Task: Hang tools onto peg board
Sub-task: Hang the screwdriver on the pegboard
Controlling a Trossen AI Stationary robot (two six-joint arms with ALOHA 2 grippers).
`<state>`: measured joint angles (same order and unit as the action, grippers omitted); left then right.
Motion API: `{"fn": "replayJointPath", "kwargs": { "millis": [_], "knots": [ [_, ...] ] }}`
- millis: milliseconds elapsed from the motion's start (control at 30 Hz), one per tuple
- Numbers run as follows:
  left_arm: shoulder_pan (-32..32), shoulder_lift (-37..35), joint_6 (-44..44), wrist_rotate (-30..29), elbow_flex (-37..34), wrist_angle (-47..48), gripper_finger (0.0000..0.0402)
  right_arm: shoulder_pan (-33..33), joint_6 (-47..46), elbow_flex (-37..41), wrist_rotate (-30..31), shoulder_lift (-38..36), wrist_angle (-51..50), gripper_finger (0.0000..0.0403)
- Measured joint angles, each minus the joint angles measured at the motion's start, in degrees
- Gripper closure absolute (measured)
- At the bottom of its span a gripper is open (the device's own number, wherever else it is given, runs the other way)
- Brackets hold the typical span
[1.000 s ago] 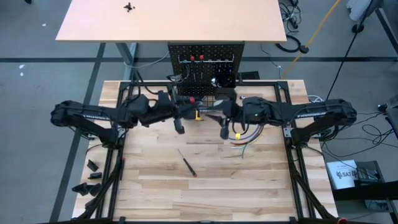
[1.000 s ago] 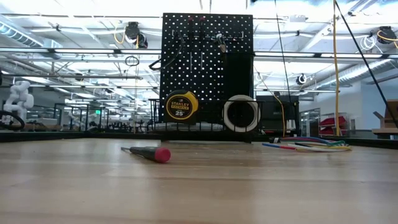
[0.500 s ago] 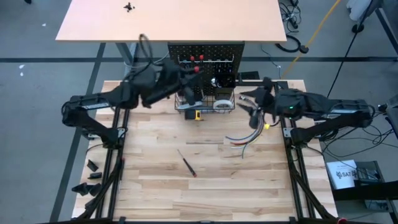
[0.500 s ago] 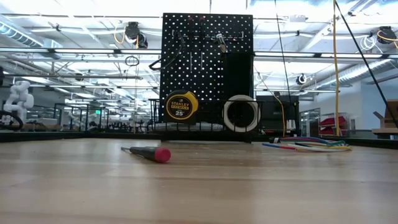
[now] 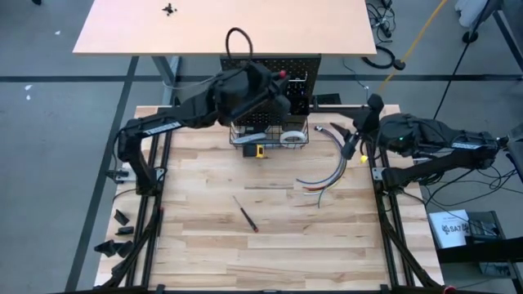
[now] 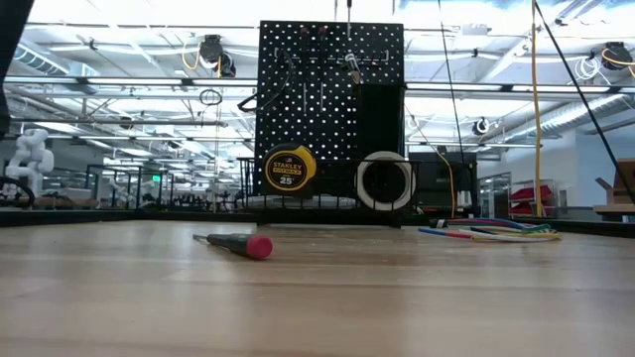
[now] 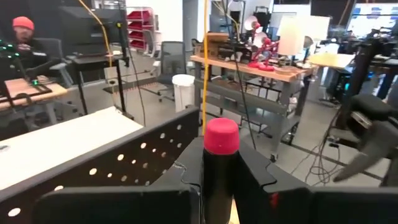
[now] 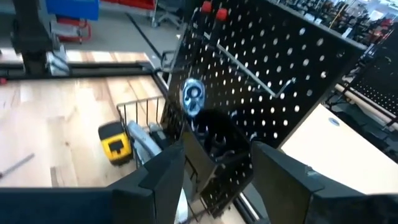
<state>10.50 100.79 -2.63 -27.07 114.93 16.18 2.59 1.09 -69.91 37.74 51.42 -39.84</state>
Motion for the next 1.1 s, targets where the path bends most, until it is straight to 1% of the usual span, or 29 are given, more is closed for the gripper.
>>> {"fn": "replayJointPath", "kwargs": {
  "millis": [233,533,767,1100],
  "knots": [
    [2.87,0.38,0.04,-0.43,0.25,-0.66,0.0359,0.0,0.01,0.0,-0.06,0.05,-3.73,0.0222],
    [4.1,0.38,0.02,-0.39,0.16,-1.22,0.0359,-0.08,1.5,0.02,-0.05,0.07,-3.78,0.0222],
    [4.95,0.5,-0.04,0.28,0.14,-1.18,0.0359,-2.41,1.48,0.02,-0.05,0.07,-3.69,0.0222],
    [5.77,2.96,0.07,1.22,0.07,-2.71,0.0359,-5.33,1.11,0.04,-0.23,0.11,-3.6,0.0222]
  ]
}}
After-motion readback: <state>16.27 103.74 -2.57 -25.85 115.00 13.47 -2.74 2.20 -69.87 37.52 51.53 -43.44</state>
